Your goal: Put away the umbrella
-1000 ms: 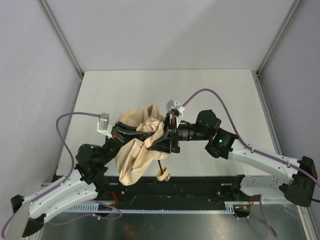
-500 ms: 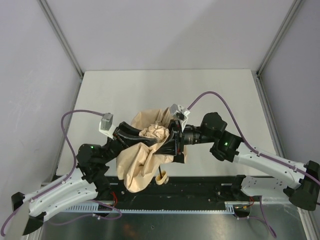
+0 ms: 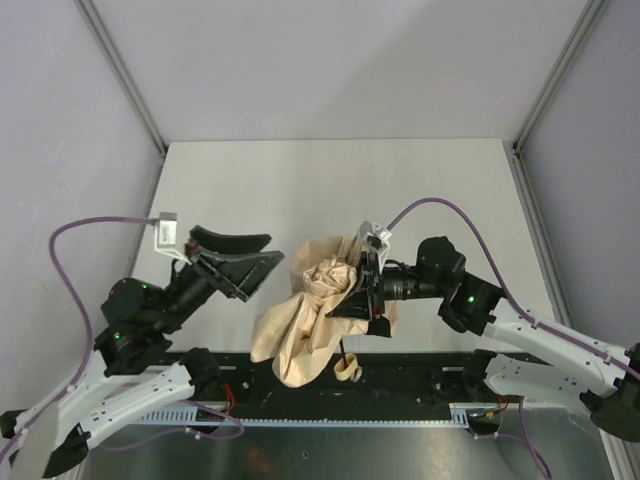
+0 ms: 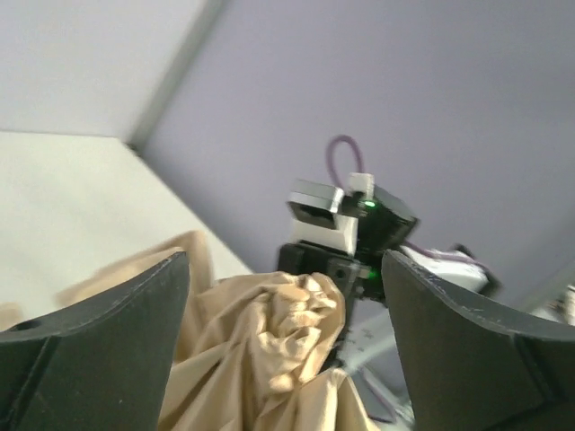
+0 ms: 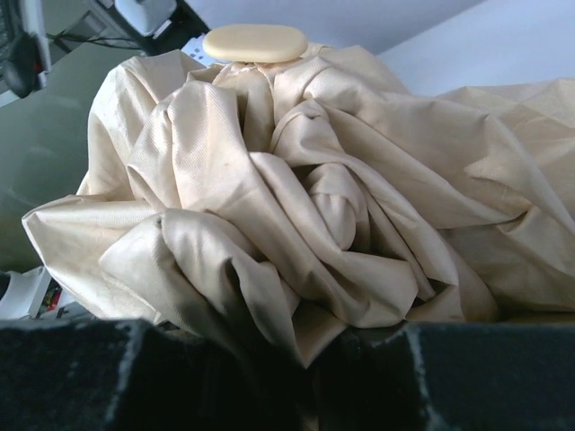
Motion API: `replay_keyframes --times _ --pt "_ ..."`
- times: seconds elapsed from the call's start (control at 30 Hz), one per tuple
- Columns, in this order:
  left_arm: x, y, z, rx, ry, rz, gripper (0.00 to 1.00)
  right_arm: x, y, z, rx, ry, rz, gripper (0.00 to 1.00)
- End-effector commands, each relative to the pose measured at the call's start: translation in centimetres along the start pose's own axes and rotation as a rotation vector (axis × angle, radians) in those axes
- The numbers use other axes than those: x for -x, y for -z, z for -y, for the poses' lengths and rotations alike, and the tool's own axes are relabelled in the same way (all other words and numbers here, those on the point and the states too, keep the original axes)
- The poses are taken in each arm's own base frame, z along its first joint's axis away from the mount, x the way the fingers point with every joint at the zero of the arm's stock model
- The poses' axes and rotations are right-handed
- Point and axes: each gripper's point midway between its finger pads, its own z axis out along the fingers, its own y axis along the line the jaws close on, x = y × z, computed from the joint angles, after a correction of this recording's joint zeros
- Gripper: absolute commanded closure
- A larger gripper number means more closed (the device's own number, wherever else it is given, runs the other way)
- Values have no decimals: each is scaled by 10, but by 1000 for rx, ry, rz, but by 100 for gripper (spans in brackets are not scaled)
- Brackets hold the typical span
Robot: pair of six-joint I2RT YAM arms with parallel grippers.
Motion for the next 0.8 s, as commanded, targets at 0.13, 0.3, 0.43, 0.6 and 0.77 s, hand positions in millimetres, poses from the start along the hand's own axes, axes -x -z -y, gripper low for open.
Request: replay_keyframes --times 0.13,0.3,0.43,0.6,0.77 --pt "-4 25 -26 143 -158 -89 7 38 32 30 -184 48 139 100" --pt "-24 16 -2 21 -121 -213 9 46 38 55 -275 56 149 100" --pt "-37 -1 3 -13 -106 -287 23 49 36 64 -308 69 134 100" --pt "-65 -28 -1 -32 -78 -400 27 50 33 59 -288 66 128 100" --pt "-95 -54 -4 -78 -9 -488 30 52 26 48 -244 76 136 100"
